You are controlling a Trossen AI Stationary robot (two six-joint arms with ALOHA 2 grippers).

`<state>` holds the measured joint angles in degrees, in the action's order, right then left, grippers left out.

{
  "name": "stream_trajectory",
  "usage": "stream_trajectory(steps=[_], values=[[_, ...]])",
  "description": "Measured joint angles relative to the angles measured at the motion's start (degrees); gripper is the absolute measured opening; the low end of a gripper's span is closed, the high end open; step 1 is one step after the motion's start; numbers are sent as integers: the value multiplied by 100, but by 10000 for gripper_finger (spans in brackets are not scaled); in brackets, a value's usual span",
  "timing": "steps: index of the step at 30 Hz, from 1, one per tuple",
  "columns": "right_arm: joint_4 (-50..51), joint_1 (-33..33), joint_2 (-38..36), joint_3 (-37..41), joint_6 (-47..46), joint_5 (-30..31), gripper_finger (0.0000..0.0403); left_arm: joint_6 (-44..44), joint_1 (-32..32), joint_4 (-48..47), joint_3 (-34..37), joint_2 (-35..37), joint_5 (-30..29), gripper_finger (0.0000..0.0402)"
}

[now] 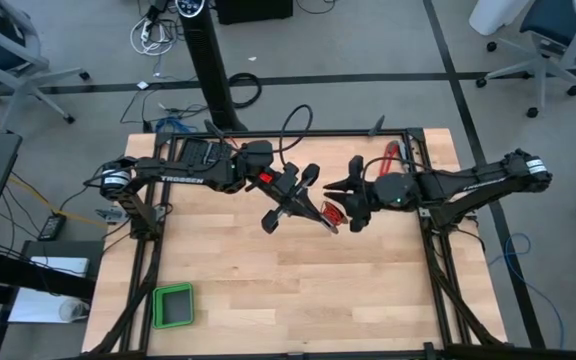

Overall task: Coil cords
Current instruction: Coil the red wire onto the black spool

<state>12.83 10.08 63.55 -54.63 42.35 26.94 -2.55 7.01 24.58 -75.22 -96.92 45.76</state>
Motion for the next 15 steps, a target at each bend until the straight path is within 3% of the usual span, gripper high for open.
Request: stream_trajectory(steps=[7,12,15], values=[[-112,-82,13,0,129,-9,72,17,-4,-2,0,0,42,1],[-35,-82,10,0,-135,-29,12,20,-4,-2,0,0,42,1],[107,-82,9,0,-444,-68,8,22,-4,-2,0,0,42,1]])
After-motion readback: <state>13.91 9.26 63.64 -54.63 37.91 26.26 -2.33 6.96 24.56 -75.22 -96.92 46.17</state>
